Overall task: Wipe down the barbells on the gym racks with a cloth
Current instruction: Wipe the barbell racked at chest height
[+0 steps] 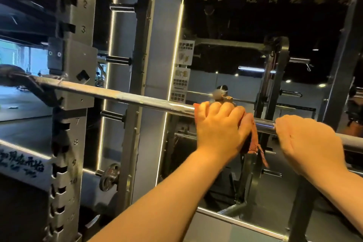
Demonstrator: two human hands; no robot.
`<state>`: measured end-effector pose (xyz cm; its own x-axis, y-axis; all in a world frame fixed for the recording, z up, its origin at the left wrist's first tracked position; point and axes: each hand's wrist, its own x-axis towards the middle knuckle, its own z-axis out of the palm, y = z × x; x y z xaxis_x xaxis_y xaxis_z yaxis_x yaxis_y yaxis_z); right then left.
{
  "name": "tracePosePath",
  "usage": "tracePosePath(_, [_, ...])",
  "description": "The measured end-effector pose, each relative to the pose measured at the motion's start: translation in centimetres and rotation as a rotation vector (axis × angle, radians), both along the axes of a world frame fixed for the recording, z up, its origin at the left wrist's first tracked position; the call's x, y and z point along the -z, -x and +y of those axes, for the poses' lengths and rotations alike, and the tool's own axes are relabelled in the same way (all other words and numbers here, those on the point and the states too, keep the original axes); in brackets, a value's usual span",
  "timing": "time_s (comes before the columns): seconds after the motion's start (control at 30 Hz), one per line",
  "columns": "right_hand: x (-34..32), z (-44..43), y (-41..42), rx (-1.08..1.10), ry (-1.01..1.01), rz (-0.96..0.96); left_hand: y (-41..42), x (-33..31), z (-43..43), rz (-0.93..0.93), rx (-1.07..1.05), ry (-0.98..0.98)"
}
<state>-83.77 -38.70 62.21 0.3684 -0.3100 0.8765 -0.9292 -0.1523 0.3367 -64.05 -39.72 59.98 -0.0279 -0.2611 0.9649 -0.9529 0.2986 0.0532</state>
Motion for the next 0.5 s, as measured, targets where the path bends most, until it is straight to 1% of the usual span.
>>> tracePosePath(0.07, [0.0, 0.3, 0.0, 0.02, -0.002, 0.055, -1.4, 0.1, -0.2, -0.085, 0.023, 0.008])
tracePosePath(0.13, [-0.1, 0.7, 0.0, 0.023, -0.008, 0.087, -3.7, 0.0, -0.4, -0.082, 0.014, 0.032])
tracePosePath(0.17, [-0.2, 0.7, 0.0, 0.027, -0.011, 0.089, -5.0, 0.0, -0.6, -0.051, -0.014, 0.048])
tracePosePath(0.2, [-0.2, 0.8, -0.1, 0.031, -0.009, 0.088, -6.2, -0.1, -0.9, 0.0, -0.062, 0.071])
tracePosePath(0.23, [-0.2, 0.8, -0.2, 0.043, -0.005, 0.084, -7.2, -0.3, -1.2, 0.097, -0.084, 0.087])
tracePosePath(0.3, [-0.1, 0.7, -0.4, 0.087, -0.013, 0.049, -7.7, -0.7, -1.4, 0.356, -0.003, 0.098])
tracePosePath(0.33, [0.0, 0.6, -0.6, 0.101, -0.024, 0.019, -7.1, -0.6, -1.4, 0.452, 0.037, 0.098])
tracePosePath(0.37, [0.0, 0.5, -0.7, 0.101, -0.029, -0.013, -6.0, -0.5, -1.2, 0.489, 0.046, 0.084])
tracePosePath(0.4, [0.1, 0.5, -0.8, 0.092, -0.027, -0.039, -4.8, -0.2, -0.8, 0.458, 0.041, 0.058])
tracePosePath(0.43, [0.2, 0.5, -0.9, 0.076, -0.019, -0.061, -3.6, 0.5, -0.6, 0.349, 0.02, 0.036])
tracePosePath(0.5, [0.3, 0.6, -1.0, 0.034, -0.012, -0.096, -1.2, 2.6, -0.6, 0.062, -0.03, -0.023])
